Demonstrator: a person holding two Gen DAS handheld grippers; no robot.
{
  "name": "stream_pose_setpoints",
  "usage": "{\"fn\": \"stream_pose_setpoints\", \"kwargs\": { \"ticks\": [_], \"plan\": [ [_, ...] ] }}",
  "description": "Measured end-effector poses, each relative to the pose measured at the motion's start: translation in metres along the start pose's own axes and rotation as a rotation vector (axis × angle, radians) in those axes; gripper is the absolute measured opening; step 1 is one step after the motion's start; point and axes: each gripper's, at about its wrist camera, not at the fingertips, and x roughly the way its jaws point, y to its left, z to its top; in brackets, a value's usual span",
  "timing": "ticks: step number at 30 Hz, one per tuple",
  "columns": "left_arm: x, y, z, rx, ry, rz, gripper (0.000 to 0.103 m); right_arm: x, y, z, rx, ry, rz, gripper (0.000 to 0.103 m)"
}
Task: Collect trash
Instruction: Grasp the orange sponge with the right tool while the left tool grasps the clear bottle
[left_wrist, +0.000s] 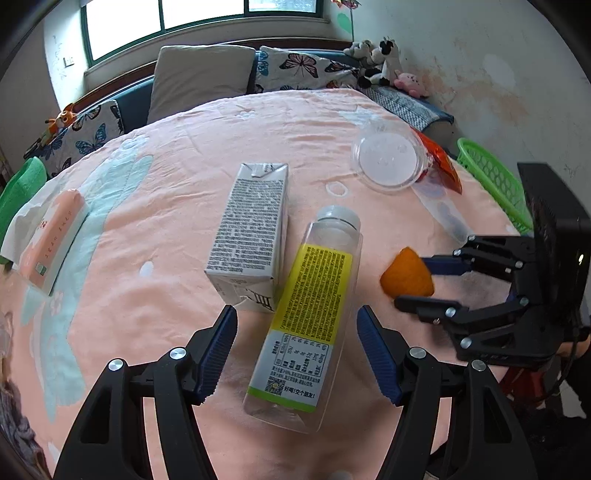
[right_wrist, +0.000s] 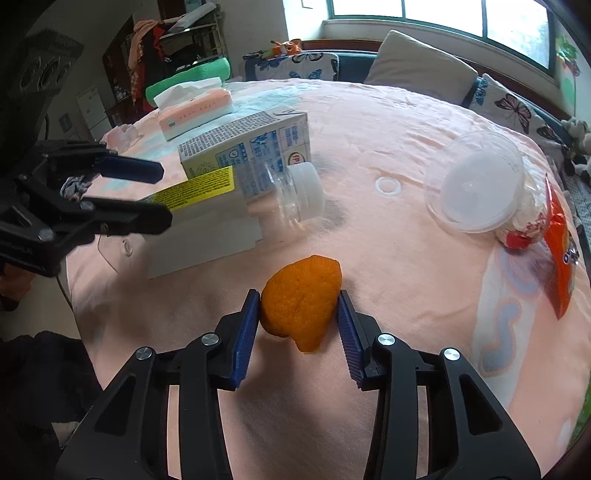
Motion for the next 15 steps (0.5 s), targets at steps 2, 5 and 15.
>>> {"fn": "stream_pose_setpoints", "kwargs": {
  "ticks": [2, 5, 15],
  "plan": [
    [0.004, -0.005, 0.0, 0.017, 0.011, 0.003, 0.066, -0.005, -0.005, -0.002, 0.009, -0.005, -0.005, 0.042],
    [0.01, -0.009, -0.001, 0.03, 0.025, -0.013, 0.06, -0.012, -0.012, -0.004, 0.029, -0.013, -0.008, 0.041],
    [0.019, -0.032, 0.006, 0.086, 0.051, -0.017, 0.045, -0.036, -0.037, -0.012, 0.076, -0.042, -0.052, 0.041]
  ]
}}
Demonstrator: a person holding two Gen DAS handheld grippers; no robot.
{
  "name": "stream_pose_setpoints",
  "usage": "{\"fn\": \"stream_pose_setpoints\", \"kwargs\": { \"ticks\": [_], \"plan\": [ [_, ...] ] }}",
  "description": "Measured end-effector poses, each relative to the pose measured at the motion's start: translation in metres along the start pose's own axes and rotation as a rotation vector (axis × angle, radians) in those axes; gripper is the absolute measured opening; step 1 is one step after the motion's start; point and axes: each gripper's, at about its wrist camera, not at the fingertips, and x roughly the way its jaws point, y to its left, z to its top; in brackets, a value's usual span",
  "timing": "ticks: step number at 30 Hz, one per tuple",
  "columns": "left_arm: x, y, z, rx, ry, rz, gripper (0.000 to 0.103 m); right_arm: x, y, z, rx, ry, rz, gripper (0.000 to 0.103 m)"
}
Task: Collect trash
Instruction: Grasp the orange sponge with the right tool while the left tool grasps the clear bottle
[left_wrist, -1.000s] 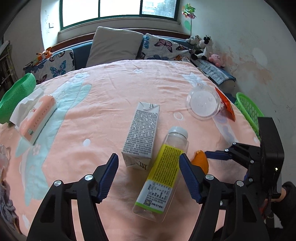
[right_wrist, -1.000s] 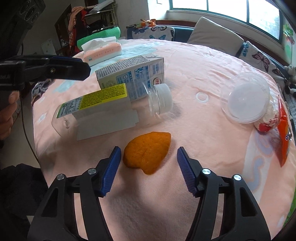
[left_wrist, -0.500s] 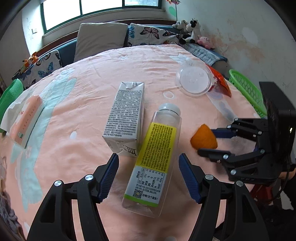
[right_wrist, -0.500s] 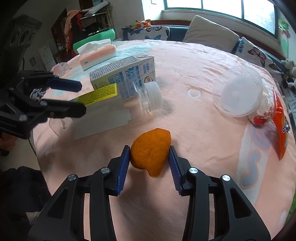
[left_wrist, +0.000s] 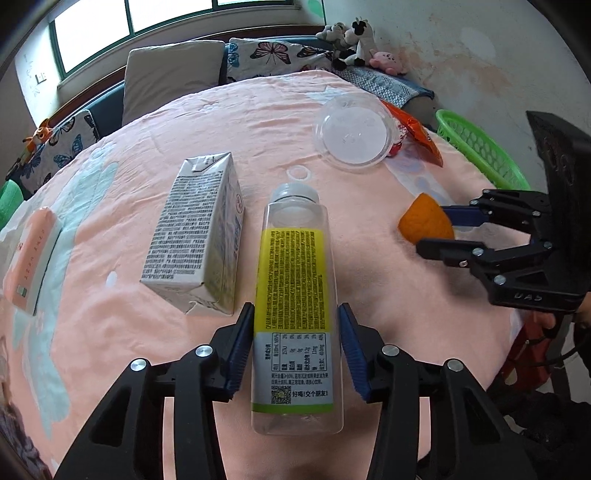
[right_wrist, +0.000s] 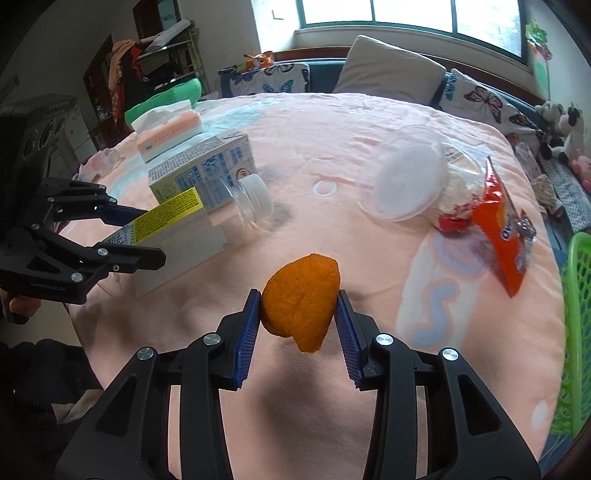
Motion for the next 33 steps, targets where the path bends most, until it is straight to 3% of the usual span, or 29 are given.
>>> {"fn": "stream_pose_setpoints", "kwargs": {
  "ticks": [13, 23, 33],
  "plan": [
    [0.02, -0.017, 0.027, 0.028, 0.021, 0.074, 0.043, -0.025, -0.022, -0.01, 0.037, -0.018, -0.018, 0.041],
    [-0.011, -0.051, 0.07, 0.056, -0.048, -0.007, 0.043, -0.064, -0.06, -0.019, 0.097, -0.054, -0.091, 0.041],
    [-0.015, -0.134, 0.137, 0.168, -0.108, -0.138, 0.043, -0.117, -0.136, -0.039, 0.235, -0.092, -0.232, 0.041]
  ]
}}
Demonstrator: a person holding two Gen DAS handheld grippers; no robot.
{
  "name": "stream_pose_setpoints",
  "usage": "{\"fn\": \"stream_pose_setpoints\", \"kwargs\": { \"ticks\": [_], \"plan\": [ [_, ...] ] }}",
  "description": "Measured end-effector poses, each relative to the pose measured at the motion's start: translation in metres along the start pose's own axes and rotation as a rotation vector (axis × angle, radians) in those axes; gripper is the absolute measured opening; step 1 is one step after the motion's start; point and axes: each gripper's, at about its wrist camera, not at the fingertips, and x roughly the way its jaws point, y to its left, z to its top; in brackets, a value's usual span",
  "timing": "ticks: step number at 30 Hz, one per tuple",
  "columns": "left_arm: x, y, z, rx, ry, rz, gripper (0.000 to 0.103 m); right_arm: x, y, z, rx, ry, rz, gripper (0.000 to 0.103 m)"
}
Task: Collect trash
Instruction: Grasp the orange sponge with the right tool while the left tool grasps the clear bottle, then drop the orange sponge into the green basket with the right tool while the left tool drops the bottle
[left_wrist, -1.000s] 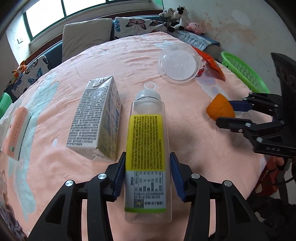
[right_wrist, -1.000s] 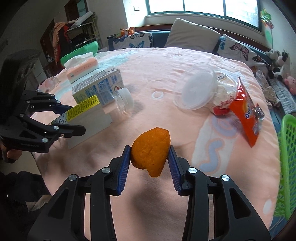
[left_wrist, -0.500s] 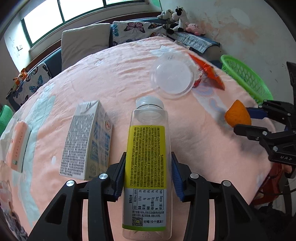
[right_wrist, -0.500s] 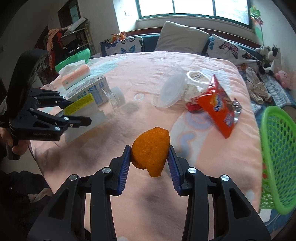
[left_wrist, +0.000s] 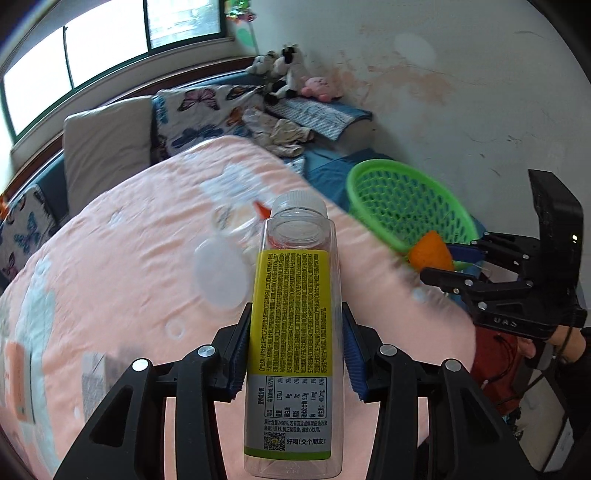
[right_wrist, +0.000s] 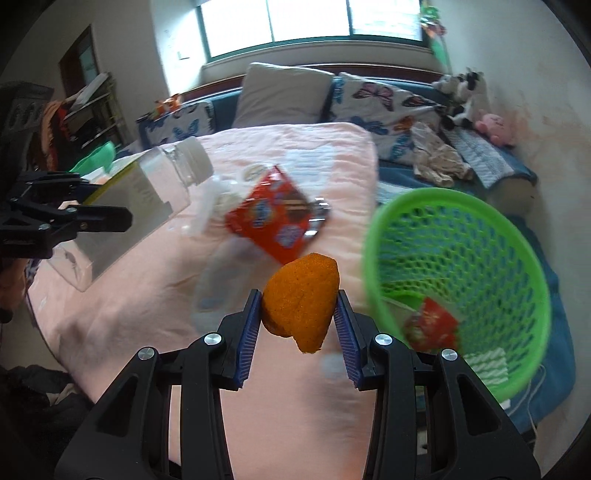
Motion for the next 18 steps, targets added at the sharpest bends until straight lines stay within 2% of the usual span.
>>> {"fn": "stream_pose_setpoints", "kwargs": {
  "ticks": [9, 18],
  "plan": [
    [0.039, -0.056, 0.05, 0.076, 0.032, -0.083, 0.043, -0.014, -0.087, -0.011, 0.148, -0.004, -0.123, 0.041],
    [0.091, -0.103, 0.083, 0.098, 0.088, -0.112, 0.043, -0.016, -0.128, -0.025, 0.234, -0.008, -0.161, 0.041]
  ]
}}
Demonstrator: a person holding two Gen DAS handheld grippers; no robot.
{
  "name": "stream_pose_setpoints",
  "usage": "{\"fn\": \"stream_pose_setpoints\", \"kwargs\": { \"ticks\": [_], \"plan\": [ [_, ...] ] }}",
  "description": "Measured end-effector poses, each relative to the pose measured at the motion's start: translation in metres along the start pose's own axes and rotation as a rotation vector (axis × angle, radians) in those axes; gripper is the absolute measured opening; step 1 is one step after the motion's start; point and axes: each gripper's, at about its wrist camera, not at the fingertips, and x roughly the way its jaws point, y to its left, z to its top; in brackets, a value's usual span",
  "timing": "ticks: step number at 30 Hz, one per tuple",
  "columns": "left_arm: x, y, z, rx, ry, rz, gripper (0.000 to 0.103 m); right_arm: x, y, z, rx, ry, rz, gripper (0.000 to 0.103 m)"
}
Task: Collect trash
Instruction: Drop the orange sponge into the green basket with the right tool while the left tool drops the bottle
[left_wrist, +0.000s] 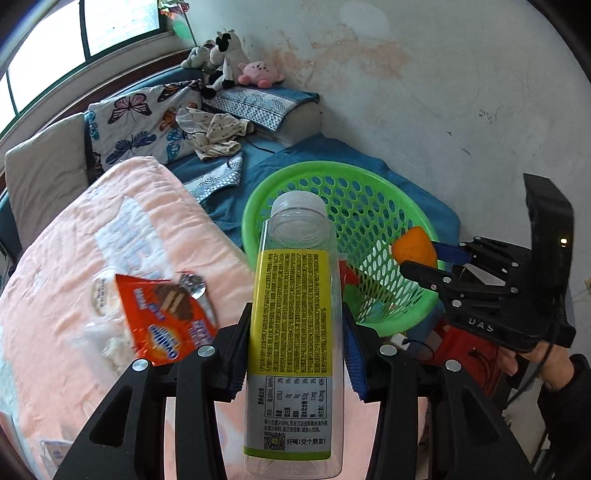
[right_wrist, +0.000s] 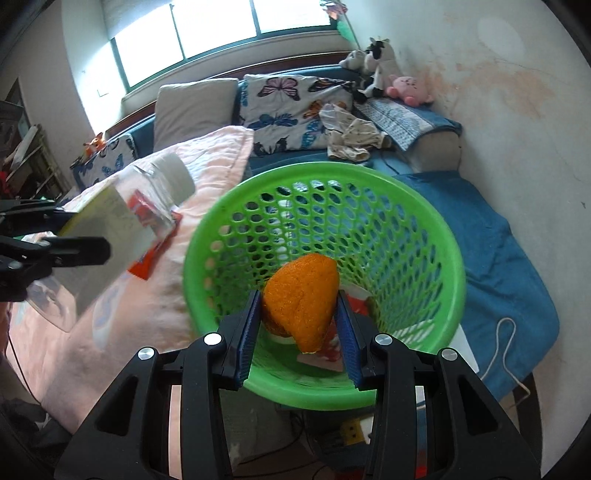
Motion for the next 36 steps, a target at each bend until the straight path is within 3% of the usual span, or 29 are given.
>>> {"fn": "stream_pose_setpoints", "kwargs": {
  "ticks": [12, 20, 28, 36],
  "plan": [
    [0.032, -0.018, 0.021, -0.008, 0.02, -0.01, 0.044, 0.008, -0.01, -0.006, 0.015, 0.016, -0.011, 0.044],
    [0.042, -0.016, 0.02, -0.018, 0.027, -0.014, 0.044, 0.008, -0.017, -0.007, 0.039, 0.009, -0.008, 0.053],
    [0.025, -0.005, 0.011, -0.055, -0.018, -0.027, 0.057, 0.002, -0.008, -0.007, 0.023, -0.004, -0.008, 0.058],
    [0.002, 0.01, -0.005, -0.096, -0.066, 0.002, 0.062, -0.006, 0.011, -0.004, -0.012, -0.021, 0.001, 0.06]
  ]
}}
